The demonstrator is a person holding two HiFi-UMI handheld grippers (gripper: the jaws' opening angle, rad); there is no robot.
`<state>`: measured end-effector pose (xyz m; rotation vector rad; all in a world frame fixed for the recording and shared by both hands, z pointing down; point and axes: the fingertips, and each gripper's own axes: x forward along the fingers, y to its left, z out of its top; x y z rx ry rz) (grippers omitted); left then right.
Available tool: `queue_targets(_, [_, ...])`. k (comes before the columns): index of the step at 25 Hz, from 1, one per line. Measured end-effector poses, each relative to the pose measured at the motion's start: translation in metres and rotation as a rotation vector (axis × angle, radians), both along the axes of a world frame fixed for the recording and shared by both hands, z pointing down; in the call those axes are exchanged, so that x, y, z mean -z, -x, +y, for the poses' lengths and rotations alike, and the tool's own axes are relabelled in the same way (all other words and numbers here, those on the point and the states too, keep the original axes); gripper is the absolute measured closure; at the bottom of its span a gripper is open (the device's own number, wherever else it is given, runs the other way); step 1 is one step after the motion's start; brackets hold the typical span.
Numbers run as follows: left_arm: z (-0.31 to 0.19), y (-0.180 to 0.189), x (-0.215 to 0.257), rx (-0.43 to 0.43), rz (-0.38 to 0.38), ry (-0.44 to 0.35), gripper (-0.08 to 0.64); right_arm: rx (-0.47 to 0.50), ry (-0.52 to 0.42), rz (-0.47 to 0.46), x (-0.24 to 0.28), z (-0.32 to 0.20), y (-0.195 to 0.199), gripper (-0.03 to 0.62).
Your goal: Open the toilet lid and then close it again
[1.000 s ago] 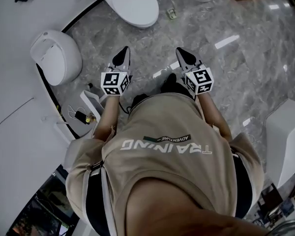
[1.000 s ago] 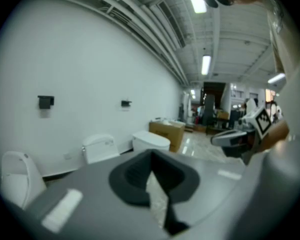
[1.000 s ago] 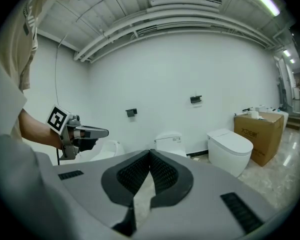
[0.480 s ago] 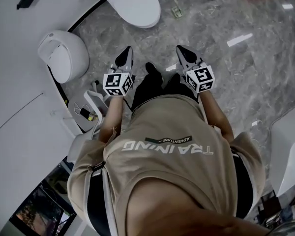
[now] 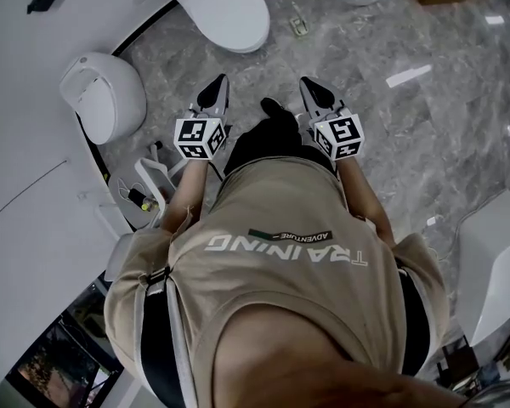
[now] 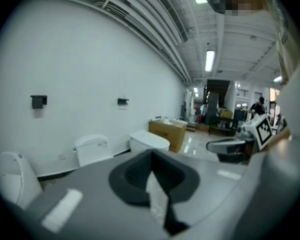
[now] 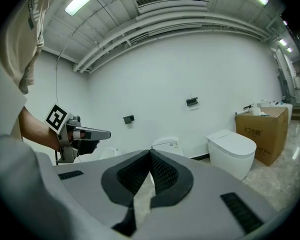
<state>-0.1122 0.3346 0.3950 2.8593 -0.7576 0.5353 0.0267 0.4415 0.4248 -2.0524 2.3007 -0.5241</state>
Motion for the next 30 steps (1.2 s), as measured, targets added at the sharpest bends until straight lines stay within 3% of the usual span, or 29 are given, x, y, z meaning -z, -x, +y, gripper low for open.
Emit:
queue_targets(5, [-0.003,-0.017,0.006,-0.005,0.017,-0.032,0.557,0.036,-0.010,0.002,0.000,-0.011,-0.003,0.578])
queue_targets(9, [-0.012,-0.016,-0.018,0.025,0.015,-0.005,0.555,0.078,-0.008,0.016,-0.003,-0.024,-0.001,0.578])
queue_targets(13, [-0.034,-0.026,-0.035,0.106,0.043,0.039,0.557,0.131,0.035,0.052,-0.003,-0.037,-0.011,0.578])
queue_targets(19, [-0.058,-0.042,-0.025,0.233,0.128,0.069,0.557,0.234,0.090,0.107,0.004,-0.055,-0.039,0.578])
queue_targets(30, [-0.101,-0.008,-0.039,0.406,0.135,0.070,0.557,0.388,0.086,0.145,0.004,-0.140,-0.030,0.578])
